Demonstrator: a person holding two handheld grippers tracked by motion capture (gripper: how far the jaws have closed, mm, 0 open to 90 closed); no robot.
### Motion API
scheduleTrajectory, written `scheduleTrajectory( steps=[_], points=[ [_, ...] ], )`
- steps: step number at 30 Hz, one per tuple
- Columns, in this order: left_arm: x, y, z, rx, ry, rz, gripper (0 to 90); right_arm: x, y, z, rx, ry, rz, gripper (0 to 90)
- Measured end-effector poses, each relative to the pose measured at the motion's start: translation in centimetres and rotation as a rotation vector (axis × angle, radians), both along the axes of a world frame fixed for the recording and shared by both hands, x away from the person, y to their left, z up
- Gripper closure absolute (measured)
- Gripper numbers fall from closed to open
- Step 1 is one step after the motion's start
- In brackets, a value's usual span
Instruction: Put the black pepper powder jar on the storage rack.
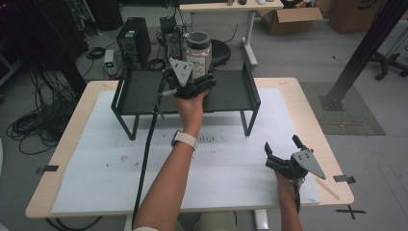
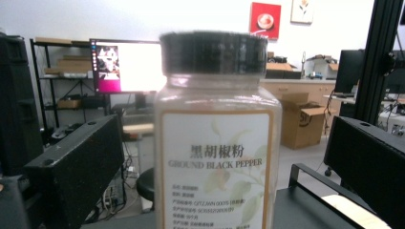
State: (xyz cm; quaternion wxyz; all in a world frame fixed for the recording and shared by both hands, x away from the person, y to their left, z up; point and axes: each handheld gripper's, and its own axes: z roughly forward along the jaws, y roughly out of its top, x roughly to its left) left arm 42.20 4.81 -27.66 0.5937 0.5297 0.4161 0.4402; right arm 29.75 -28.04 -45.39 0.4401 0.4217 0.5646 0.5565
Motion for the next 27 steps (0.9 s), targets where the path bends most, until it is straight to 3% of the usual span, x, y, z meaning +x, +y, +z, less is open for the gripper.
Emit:
scheduleTrajectory(
  steps=[7, 19, 24, 27],
  points=[
    [-1.6, 1.2, 0.3, 0.012, -0.01, -0.016, 0.3, 0.0, 0.0, 0.0, 0.001, 0.002, 0.0, 0.0],
    [-4.4, 3.8, 0.3, -0.026, -0.051, -0.052, 0.3, 0.0, 0.0, 0.0, -0.001, 0.003, 0.0, 0.0],
    [-5.4, 5.1, 0.1, -0.008, -0.055, -0.047, 0.2, 0.0, 0.0, 0.0, -0.001, 0.003, -0.001, 0.0],
    [-6.1, 5.9, 0.0, -0.021, -0.062, -0.064, 0.3, 0.0, 0.0, 0.0, -0.003, 0.006, -0.001, 0.0]
  ],
)
